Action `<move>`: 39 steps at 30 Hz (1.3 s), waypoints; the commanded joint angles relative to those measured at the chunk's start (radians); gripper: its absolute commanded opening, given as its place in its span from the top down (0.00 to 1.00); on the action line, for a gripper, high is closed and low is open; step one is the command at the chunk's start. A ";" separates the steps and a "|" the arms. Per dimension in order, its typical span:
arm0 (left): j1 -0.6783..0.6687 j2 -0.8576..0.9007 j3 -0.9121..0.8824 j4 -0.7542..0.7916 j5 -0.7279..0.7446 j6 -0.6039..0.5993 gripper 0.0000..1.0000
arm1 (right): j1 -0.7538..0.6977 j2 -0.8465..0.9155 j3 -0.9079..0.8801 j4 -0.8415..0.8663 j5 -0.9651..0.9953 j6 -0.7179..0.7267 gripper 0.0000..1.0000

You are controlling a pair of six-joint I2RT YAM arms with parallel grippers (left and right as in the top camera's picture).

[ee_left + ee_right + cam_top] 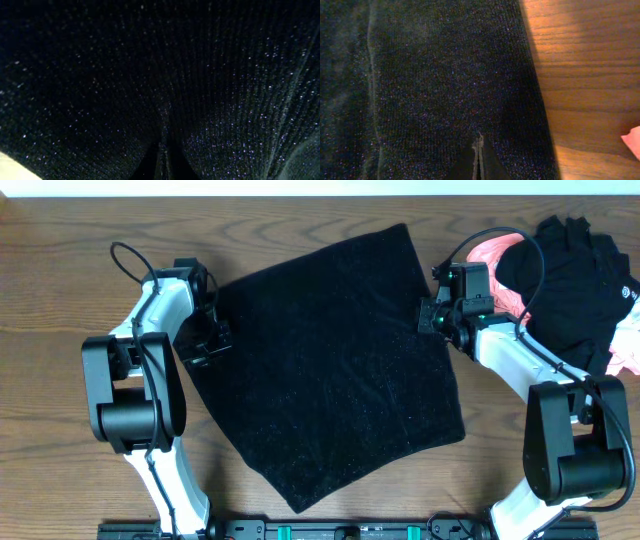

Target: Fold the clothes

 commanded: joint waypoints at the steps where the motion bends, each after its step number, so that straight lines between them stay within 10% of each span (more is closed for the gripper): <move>1: -0.014 0.080 -0.074 -0.040 0.081 -0.009 0.94 | 0.007 0.012 0.020 0.005 0.032 -0.063 0.98; 19: -0.021 -0.078 -0.078 0.052 0.036 0.011 0.94 | 0.003 0.002 0.115 -0.166 -0.001 -0.135 0.98; 27: -0.021 -0.319 -0.078 0.194 -0.080 0.012 0.86 | 0.003 -0.033 0.365 -0.544 -0.064 -0.084 0.45; 34: -0.021 -0.419 -0.078 0.306 -0.080 0.053 0.78 | 0.033 -0.031 0.404 -0.858 -0.063 -0.089 0.45; 39: -0.021 -0.431 -0.078 0.391 -0.068 0.153 0.77 | 0.074 -0.031 0.400 -1.070 -0.012 -0.089 0.26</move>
